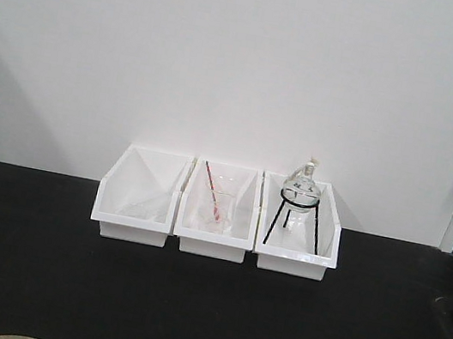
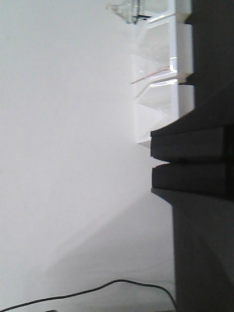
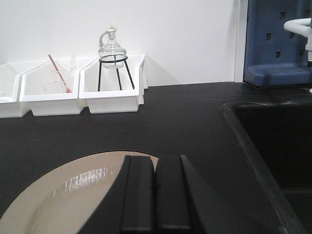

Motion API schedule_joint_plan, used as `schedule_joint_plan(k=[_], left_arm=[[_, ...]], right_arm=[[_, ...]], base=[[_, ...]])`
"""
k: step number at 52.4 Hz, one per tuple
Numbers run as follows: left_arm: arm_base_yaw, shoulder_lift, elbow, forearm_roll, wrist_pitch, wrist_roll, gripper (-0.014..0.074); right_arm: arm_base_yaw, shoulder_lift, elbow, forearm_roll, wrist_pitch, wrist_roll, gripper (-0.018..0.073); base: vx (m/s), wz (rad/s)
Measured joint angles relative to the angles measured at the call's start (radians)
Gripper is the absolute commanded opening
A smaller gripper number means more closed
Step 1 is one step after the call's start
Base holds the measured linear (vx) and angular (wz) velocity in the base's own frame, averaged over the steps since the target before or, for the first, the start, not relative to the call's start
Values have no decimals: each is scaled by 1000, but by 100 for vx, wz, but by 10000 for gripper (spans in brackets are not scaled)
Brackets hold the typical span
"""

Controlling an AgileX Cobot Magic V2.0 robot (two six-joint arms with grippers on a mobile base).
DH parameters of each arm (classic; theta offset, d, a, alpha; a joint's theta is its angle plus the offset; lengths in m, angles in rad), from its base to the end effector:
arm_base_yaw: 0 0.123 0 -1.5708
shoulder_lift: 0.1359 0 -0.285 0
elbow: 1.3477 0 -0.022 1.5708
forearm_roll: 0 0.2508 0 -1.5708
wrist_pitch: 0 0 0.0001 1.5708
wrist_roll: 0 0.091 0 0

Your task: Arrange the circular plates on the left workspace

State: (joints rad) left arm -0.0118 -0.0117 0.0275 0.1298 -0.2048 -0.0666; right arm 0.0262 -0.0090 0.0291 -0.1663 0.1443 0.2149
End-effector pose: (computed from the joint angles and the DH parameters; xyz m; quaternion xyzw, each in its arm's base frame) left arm 0.0533 -0.0030 0.2227 0.0323 0.6029 0.0115 0.7971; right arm 0.0568 -0.0007 0.1909 0.0169 0.7330 0.0173 0.6798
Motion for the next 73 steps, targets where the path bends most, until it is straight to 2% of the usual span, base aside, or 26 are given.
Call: schedule_joint_plan(k=[7,12,17,23,31,38,42,45,52,59,67,73], left_arm=[[0,0,0,0,-74,-2,2],[0,0,-26,0,-48,-32,2],[0,0,-136,0,61,-78,2],[0,54,-343,0,251,-69,2],[0,338,-658,0,472,-58,2],[0,616,-864,0,590,-77,2],[0,726,-941,-5,654,-83,2],[0,807,-1000,-37,714,-88,2],[2,884,-1077,-72,803,-91,2],[54,932,-1113,2,916,-96,2],[131,987,-1109,100,1013,-155,2],[152,1029,-1106,149,1081,-171,2]], right_arm=[[0,0,0,-3,-15,0,-3],[0,0,4,-16,-126,0,-3],[0,0,-18,-21,-232,1,-3],[0,32,-154,-23,-214,1,-3],[0,258,-409,-50,-90,1,-3],[0,510,-575,-72,-52,1,-3],[0,615,-635,-75,-45,1,-3],[0,695,-673,-76,-45,1,-3],[0,787,-695,-76,-42,1,-3],[0,826,-695,-76,-20,7,-3],[0,830,-697,-76,-15,8,-3],[0,830,-698,-76,-15,8,-3]], base=[[0,0],[0,0],[0,0],[0,0],[0,0],[0,0],[0,0],[0,0],[0,0],[0,0],[0,0],[0,0]])
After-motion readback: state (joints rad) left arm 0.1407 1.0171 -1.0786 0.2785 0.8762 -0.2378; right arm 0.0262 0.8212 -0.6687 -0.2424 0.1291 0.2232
